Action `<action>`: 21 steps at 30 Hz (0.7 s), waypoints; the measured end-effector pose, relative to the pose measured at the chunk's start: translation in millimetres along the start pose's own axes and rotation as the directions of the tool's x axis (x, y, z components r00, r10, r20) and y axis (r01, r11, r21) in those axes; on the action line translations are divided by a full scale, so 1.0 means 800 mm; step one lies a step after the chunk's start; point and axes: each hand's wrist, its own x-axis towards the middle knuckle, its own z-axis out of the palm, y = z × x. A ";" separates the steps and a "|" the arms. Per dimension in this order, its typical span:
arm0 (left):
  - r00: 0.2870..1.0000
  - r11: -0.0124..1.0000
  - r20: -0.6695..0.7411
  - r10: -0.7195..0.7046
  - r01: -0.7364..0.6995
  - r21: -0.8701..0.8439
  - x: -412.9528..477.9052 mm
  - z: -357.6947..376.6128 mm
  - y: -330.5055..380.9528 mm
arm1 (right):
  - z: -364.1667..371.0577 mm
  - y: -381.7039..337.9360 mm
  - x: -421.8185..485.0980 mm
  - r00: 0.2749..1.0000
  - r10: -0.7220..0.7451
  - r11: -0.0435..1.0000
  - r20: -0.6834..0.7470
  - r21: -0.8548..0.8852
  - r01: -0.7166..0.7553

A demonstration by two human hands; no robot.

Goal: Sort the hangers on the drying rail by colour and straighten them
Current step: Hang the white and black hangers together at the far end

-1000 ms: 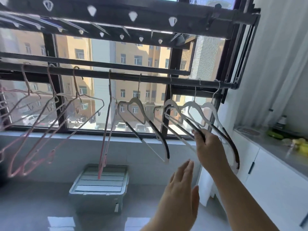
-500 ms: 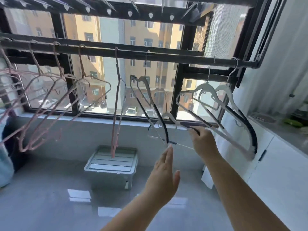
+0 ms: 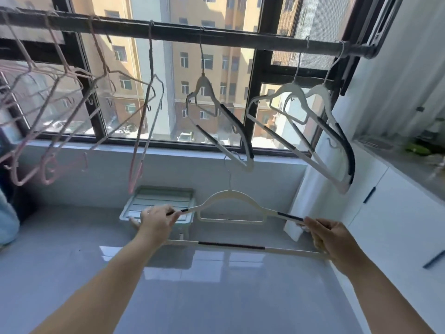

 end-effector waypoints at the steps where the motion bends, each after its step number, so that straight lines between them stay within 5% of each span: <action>1: 0.998 0.999 0.058 -0.001 0.004 -0.042 -0.001 -0.003 -0.009 | 0.001 0.002 0.001 1.000 0.009 1.000 -0.002 -0.008 -0.009; 6: 0.976 0.963 0.202 0.079 -0.022 -0.267 -0.018 -0.025 -0.033 | 0.016 0.027 0.021 0.982 -0.019 0.969 -0.186 -0.246 -0.028; 9: 0.981 0.953 0.182 0.068 -0.010 -0.303 -0.026 -0.024 -0.038 | 0.031 0.050 0.033 0.966 -0.016 0.808 -0.257 -0.573 -0.139; 11: 0.978 0.939 0.192 0.078 -0.007 -0.344 -0.035 -0.017 -0.029 | 0.054 0.053 0.027 0.974 -0.069 0.766 -0.217 -0.637 -0.087; 15: 0.978 0.891 0.209 0.021 0.077 -0.447 -0.060 0.010 0.013 | 0.114 0.043 -0.011 0.993 -0.114 0.841 0.040 -0.528 0.118; 21: 0.968 0.706 0.245 -0.047 0.206 -0.678 -0.086 0.046 0.090 | 0.164 0.017 -0.058 0.954 0.122 0.985 0.274 -0.150 -0.083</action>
